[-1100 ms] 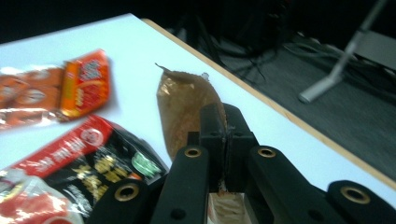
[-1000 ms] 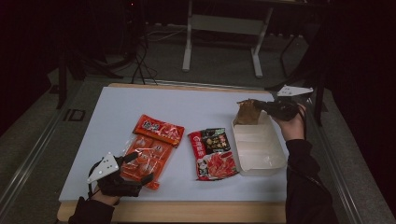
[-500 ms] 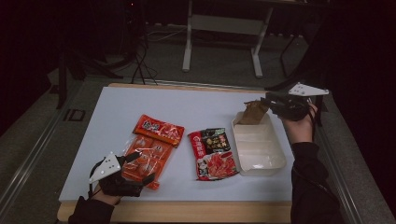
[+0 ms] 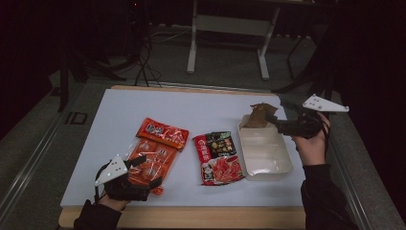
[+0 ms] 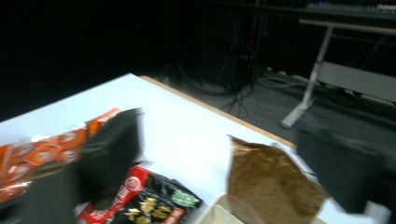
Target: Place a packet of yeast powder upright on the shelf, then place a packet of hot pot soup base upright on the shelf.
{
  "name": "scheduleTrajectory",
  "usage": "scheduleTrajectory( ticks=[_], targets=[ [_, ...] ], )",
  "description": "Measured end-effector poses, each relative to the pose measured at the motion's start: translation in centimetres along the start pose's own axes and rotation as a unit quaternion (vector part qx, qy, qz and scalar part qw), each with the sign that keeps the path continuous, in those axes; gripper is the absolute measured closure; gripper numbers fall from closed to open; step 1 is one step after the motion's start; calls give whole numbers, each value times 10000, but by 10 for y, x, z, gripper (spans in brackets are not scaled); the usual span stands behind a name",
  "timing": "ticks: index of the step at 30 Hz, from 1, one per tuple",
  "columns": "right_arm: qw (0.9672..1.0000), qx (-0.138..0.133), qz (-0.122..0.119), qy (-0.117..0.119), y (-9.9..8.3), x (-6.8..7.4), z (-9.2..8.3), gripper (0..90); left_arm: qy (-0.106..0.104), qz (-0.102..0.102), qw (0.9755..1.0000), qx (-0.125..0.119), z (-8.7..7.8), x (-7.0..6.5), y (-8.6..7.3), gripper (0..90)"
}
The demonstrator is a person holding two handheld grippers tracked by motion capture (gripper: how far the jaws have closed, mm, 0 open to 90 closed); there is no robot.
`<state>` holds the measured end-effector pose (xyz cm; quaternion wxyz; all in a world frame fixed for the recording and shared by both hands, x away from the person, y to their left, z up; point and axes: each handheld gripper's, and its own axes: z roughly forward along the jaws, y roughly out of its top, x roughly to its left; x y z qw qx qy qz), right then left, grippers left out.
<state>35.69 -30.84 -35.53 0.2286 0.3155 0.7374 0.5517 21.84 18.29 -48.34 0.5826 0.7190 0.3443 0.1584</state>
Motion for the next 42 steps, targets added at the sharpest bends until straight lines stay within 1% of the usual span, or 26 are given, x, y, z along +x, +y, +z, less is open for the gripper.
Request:
scheduleTrajectory(
  ticks=[2,4,6,7,9,10,11,13,16,19,20,22,25,26,28,29,31,33,34,35,36,37,38,40,41,42],
  targets=[
    [10000,-54,47,-58,-3,9,-5,102,52,8,10000,-27,2,-1,3,69],
    [9998,-160,104,69,-8,18,-9,103,7,38,10000,-16,5,-3,6,69],
    [9998,-212,16,11,-13,27,-14,120,-109,20,9999,37,8,-3,9,69],
    [9997,-237,-28,40,-17,31,-15,131,-114,-6,9999,81,10,-3,11,69],
    [9998,-182,-87,47,-26,39,-18,140,-228,-34,9996,143,14,-3,13,69],
    [9998,-150,-92,37,-31,44,-19,139,-228,-54,9995,197,16,-3,15,70],
    [9999,-91,-71,35,-36,48,-20,139,-306,-72,9993,212,18,-3,16,70],
    [10000,36,53,58,-45,56,-22,139,-339,-49,9990,286,23,-3,19,74],
    [9997,10,206,132,-58,66,-27,140,-366,12,9987,362,29,-4,23,75],
    [9993,147,239,242,-68,74,-30,146,-427,45,9982,410,35,-5,25,87],
    [9993,203,203,223,-70,77,-31,146,-480,27,9979,440,37,-5,25,88],
    [9993,241,197,229,-71,79,-32,146,-472,28,9979,446,39,-5,26,88],
    [9993,63,184,325,-72,89,-40,145,-569,-49,9972,487,47,-4,28,88],
    [9992,40,164,350,-72,92,-42,145,-545,-55,9972,516,49,-4,29,88],
    [9995,36,85,308,-71,97,-46,145,-614,-106,9967,521,52,-3,31,88],
    [9995,-33,64,300,-71,101,-48,145,-567,-99,9969,544,54,-4,32,88],
    [9993,-64,75,362,-72,106,-51,145,-638,-132,9962,574,58,-2,35,88],
    [9991,-215,-89,347,-73,111,-53,142,-652,-103,9962,564,63,-2,38,88],
    [9991,-215,-89,347,-73,111,-53,142,-652,-103,9962,564,63,-2,38,88],
    [9991,-288,-220,205,-73,113,-55,147,-625,-39,9966,542,67,-2,41,88],
    [9991,-320,-191,187,-74,115,-56,162,-632,-46,9965,539,70,-2,43,98],
    [9992,-296,-92,250,-75,115,-56,162,-590,-3,9966,574,73,-2,46,99],
    [9993,-266,-59,244,-76,116,-56,160,-606,23,9964,586,76,-2,48,99],
    [9994,-244,-69,233,-77,117,-57,146,-578,50,9965,603,79,-3,50,99],
    [9993,-226,-74,279,-79,117,-56,137,-611,48,9960,648,87,-1,54,99],
    [9995,-196,-38,260,-82,117,-55,136,-574,72,9961,669,90,-1,56,99]
  ],
)
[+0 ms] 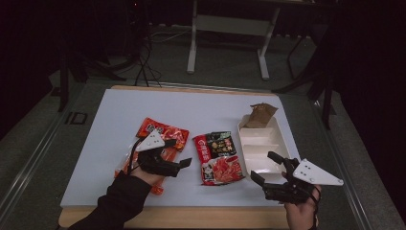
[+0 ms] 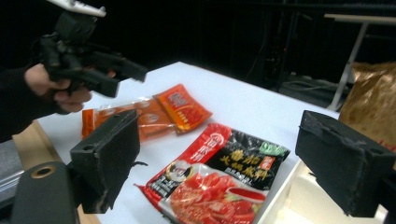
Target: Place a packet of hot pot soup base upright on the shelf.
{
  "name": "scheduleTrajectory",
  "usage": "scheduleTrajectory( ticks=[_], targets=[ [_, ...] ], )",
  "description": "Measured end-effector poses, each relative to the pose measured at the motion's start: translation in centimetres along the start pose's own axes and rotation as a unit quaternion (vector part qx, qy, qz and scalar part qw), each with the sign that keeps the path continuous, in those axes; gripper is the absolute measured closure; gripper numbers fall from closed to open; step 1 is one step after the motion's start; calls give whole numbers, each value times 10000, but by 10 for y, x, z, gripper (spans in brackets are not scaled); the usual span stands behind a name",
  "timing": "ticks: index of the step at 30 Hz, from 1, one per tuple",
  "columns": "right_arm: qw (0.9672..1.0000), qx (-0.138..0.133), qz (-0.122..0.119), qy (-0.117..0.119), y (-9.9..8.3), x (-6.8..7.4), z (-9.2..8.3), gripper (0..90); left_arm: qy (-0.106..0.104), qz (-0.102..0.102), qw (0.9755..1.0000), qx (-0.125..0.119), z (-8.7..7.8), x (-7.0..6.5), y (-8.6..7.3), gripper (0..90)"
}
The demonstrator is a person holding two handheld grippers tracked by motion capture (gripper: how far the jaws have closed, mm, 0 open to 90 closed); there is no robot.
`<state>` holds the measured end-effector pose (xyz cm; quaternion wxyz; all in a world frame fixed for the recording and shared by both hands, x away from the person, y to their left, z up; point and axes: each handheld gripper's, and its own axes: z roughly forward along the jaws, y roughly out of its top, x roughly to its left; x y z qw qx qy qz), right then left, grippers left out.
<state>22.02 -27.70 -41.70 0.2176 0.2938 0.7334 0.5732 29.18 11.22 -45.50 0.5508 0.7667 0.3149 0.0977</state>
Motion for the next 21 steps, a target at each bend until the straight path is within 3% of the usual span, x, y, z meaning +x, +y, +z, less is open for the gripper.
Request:
scheduleTrajectory(
  ticks=[6,10,11,16,17,21],
  targets=[
    [9999,28,152,-50,-10,-4,2,127,162,30,9998,127,23,7,14,100],
    [9999,3,91,-64,-13,-5,2,106,246,80,9993,256,36,9,17,101],
    [9999,-32,101,-26,-14,-5,1,106,346,39,9987,370,48,13,17,101],
    [10000,25,72,27,-14,-3,3,108,499,-82,9971,567,70,25,17,212],
    [9999,72,64,29,-14,-2,4,108,639,-53,9961,611,74,27,18,224],
    [9999,136,47,54,-15,-2,7,132,668,-39,9949,758,89,37,17,340]
  ],
)
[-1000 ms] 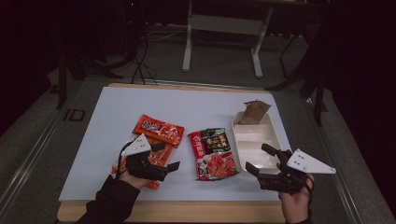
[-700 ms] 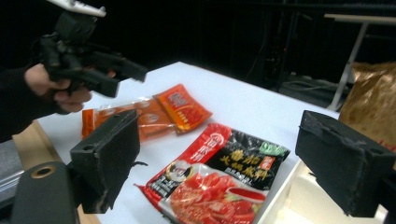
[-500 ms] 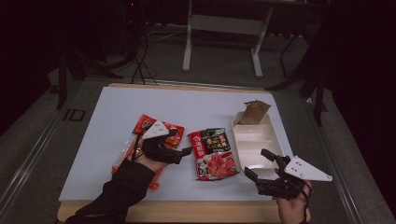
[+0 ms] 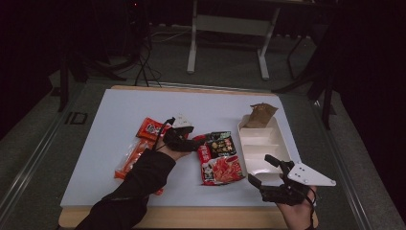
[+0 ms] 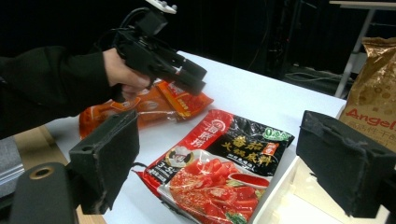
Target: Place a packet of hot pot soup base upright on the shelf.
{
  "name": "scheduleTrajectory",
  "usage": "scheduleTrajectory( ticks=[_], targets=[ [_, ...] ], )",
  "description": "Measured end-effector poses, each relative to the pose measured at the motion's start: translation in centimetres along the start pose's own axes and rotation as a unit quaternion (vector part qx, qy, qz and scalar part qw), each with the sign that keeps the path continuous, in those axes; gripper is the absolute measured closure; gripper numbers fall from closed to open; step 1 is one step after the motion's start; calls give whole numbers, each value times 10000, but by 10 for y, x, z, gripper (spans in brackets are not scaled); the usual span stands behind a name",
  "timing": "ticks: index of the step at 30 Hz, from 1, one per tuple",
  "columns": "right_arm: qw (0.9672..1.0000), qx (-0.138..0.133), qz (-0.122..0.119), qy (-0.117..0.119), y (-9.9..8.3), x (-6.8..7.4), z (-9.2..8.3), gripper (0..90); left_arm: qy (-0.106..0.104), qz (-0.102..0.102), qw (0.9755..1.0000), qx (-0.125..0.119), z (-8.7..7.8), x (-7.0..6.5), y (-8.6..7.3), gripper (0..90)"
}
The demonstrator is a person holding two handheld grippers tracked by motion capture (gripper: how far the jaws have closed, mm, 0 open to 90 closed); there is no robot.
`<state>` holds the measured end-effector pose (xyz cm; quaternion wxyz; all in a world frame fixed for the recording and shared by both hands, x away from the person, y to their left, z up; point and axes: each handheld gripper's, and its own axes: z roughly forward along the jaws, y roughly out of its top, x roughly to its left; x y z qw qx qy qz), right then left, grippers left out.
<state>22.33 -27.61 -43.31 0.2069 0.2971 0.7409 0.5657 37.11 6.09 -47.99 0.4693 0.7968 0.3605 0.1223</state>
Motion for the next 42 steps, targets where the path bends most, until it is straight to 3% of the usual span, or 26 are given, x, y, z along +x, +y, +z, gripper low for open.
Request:
scheduleTrajectory(
  ticks=[3,8,13,16,19,23,25,26,27,30,32,33,37,42],
  targets=[
    [10000,46,-19,-2,0,0,1,133,-56,-134,9998,168,11,7,-1,385],
    [9999,86,-9,55,-1,0,3,134,89,-298,9978,583,27,16,-6,385],
    [9999,148,13,72,-2,0,5,134,114,-356,9970,684,37,21,-9,413],
    [9998,186,-19,86,-2,1,6,135,262,-361,9951,877,47,24,-10,414],
    [9997,197,-44,107,-3,2,7,135,249,-391,9937,1023,53,26,-12,433],
    [9998,189,-49,95,-3,2,6,135,219,-416,9899,1335,62,22,-16,442],
    [9997,200,-19,112,-4,2,6,135,223,-410,9895,1371,64,21,-17,485],
    [9997,208,-5,116,-4,1,6,135,204,-582,9874,1459,67,21,-17,485],
    [9997,196,11,119,-4,0,6,135,208,-639,9873,1439,68,21,-18,574],
    [9997,202,12,122,-3,1,7,135,333,-649,9860,1498,70,20,-17,668],
    [9997,203,9,130,-3,1,7,136,328,-666,9850,1559,70,20,-15,686],
    [9997,209,-7,133,-3,1,8,135,253,-772,9844,1558,71,20,-15,754],
    [9997,220,11,146,-3,1,9,136,43,-944,9852,1433,68,23,-13,839],
    [9996,225,78,119,-4,-1,9,137,159,-732,9901,1186,59,15,-9,857]
  ],
)
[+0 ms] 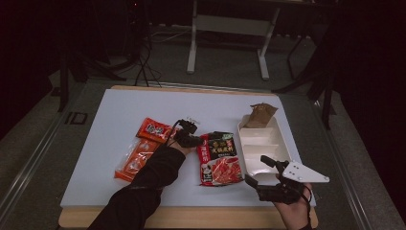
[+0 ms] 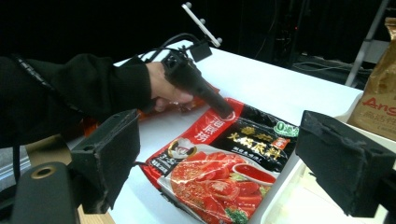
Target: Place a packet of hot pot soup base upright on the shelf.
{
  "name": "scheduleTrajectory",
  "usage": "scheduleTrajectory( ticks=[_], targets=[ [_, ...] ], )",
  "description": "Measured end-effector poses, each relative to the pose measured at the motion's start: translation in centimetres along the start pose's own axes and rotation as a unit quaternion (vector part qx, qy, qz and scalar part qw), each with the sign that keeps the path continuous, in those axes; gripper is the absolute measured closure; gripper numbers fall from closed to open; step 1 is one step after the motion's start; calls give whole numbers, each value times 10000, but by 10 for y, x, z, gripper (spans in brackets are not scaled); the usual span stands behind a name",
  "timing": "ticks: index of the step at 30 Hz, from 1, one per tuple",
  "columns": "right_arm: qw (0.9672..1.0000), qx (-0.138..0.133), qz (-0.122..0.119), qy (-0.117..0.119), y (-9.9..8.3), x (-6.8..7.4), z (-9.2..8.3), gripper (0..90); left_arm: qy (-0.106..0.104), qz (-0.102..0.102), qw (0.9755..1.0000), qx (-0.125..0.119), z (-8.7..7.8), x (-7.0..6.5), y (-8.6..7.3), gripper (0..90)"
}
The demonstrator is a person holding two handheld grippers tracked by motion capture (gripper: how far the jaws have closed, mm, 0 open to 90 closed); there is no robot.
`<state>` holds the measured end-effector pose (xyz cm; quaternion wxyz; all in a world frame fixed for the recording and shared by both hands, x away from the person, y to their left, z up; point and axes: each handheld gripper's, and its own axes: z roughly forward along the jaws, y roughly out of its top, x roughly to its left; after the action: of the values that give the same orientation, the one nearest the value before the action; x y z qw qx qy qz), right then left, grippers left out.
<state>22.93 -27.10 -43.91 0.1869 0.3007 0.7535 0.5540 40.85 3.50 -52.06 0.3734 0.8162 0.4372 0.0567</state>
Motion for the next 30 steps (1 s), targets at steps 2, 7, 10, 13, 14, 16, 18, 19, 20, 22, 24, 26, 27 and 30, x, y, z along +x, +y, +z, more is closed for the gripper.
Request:
scheduleTrajectory(
  ticks=[2,7,10,13,14,16,18,19,20,22,24,26,27,30],
  targets=[
    [10000,-1,10,-23,0,-1,-1,137,1,119,9999,-120,-7,-4,3,856],
    [9999,-84,54,-41,2,0,-4,137,32,403,9981,-473,-31,-18,10,859],
    [9999,-106,44,-75,3,0,-5,137,-66,531,9967,-611,-45,-24,11,864],
    [9998,-105,-39,-137,4,1,-5,137,-203,569,9952,-764,-57,-29,10,867],
    [9998,-112,-59,-141,5,1,-5,137,-259,535,9948,-831,-61,-31,9,867],
    [9998,-143,-40,-116,6,1,-6,134,-344,565,9932,-961,-68,-34,6,870],
    [9998,-190,-44,-90,6,0,-7,124,-403,587,9920,-1042,-74,-38,5,871],
    [9998,-183,-24,-49,7,-1,-7,110,-428,600,9913,-1090,-77,-40,4,871],
    [9998,-197,36,8,7,-1,-8,110,-458,608,9906,-1136,-81,-42,4,871],
    [9997,-232,50,-32,8,-2,-8,111,-494,689,9888,-1226,-87,-47,3,872],
    [9997,-224,-52,-66,10,-2,-9,111,-523,740,9874,-1299,-93,-52,3,872],
    [9997,-234,-115,-37,11,-1,-9,112,-542,794,9860,-1365,-97,-57,2,872],
    [9996,-238,-120,-54,12,-1,-9,116,-548,845,9849,-1412,-100,-60,2,872],
    [9994,-304,-190,-22,13,-3,-11,136,-603,936,9823,-1509,-107,-67,2,872]
  ],
)
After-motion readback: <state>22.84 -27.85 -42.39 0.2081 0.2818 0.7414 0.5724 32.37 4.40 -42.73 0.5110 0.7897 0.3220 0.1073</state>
